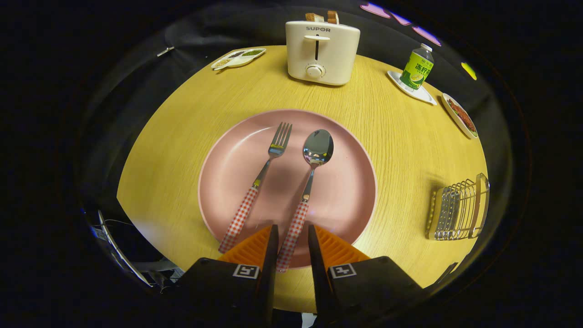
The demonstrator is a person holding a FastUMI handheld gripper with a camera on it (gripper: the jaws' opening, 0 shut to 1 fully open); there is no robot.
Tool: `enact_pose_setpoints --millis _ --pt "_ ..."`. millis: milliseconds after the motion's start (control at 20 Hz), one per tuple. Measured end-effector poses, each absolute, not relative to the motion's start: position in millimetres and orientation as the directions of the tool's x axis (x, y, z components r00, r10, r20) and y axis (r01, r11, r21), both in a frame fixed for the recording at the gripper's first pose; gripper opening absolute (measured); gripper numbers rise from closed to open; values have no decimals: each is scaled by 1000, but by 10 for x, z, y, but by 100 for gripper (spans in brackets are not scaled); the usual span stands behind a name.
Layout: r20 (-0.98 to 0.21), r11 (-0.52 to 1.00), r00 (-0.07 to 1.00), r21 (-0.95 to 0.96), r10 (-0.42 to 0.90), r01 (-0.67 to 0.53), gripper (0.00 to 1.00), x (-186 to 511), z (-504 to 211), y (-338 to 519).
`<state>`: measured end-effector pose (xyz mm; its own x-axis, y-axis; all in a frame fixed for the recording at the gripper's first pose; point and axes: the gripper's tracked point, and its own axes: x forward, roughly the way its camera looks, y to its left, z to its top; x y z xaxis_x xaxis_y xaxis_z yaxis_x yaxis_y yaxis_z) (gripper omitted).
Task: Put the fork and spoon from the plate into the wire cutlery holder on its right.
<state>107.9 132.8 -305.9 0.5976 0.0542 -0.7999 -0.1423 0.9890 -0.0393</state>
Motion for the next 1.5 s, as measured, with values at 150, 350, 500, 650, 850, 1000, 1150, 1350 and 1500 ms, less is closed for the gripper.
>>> enact_pose_setpoints --millis 150,350,500,650,850,1000,1150,1350,1500 --pt "-810 992 582 -2 73 -127 18 1079 -3049 1308" --pt "-800 989 591 21 103 -144 14 1092 -2935 1230" --pt "-792 986 590 92 158 -140 11 1051 -2797 1203" --pt "-782 987 603 100 157 -128 11 998 -2646 1041" --pt "-760 986 630 105 161 -126 11 887 -2354 817" --pt "-747 983 640 136 181 -120 11 767 -2128 611" --pt "-748 984 639 111 176 -140 11 613 -1944 306" --pt "-770 990 623 79 134 -116 11 346 -1780 -277" --pt "-815 991 568 46 111 -128 11 191 -1757 -714"
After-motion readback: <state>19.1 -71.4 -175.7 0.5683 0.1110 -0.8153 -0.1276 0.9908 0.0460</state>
